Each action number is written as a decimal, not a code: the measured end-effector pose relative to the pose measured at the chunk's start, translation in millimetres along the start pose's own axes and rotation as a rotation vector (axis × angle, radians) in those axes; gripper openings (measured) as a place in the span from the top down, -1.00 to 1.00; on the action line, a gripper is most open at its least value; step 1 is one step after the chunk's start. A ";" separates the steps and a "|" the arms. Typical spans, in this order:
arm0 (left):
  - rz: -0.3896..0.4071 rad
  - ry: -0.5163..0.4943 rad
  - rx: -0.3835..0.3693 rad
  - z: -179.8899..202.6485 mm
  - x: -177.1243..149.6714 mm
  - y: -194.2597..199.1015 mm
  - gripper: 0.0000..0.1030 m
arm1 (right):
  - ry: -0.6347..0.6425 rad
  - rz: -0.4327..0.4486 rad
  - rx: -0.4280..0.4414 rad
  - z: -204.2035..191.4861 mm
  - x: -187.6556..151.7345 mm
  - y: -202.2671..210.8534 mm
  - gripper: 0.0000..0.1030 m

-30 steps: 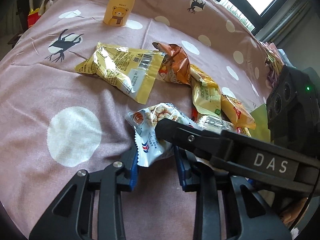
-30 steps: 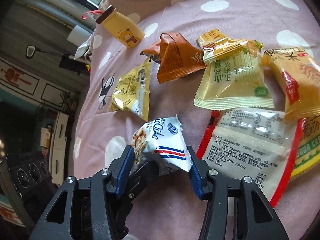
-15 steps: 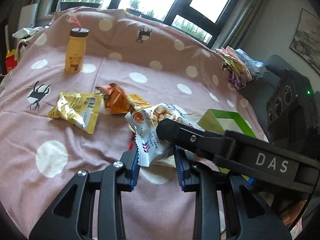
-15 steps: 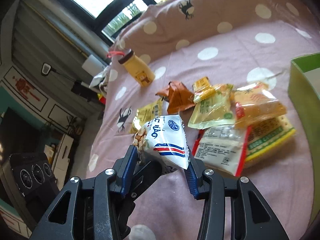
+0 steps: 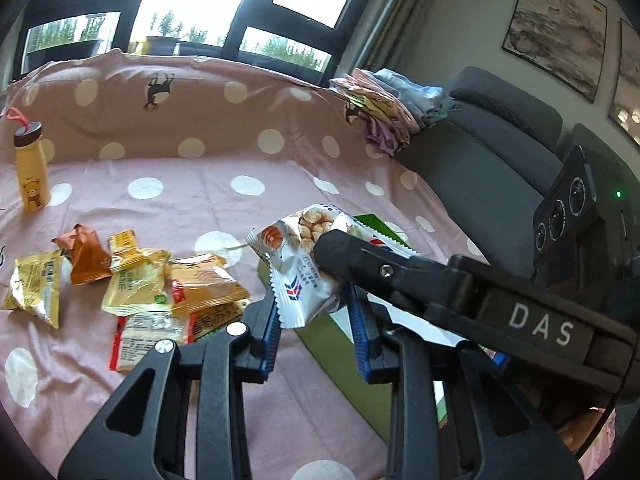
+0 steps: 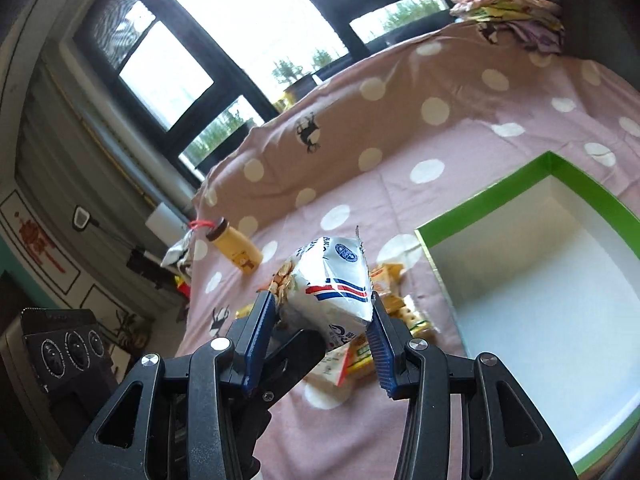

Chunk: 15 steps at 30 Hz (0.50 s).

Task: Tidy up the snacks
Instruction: 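Carry the nut packet with the right tool over the green box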

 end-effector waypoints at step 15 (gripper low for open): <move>-0.202 -0.087 -0.105 52.6 -3.8 -72.5 0.44 | -0.226 0.052 -0.157 82.6 8.2 32.1 0.07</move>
Point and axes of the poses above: each gripper's, at about its wrist camera, not at the fingertips, and y roughly against the way its jaws point, z to its right, x to its top, the point moved 1 cm from there along -y, roughly the way its jaws point, and after that the axes turned 5 degrees about x, right-handed, at the moved point
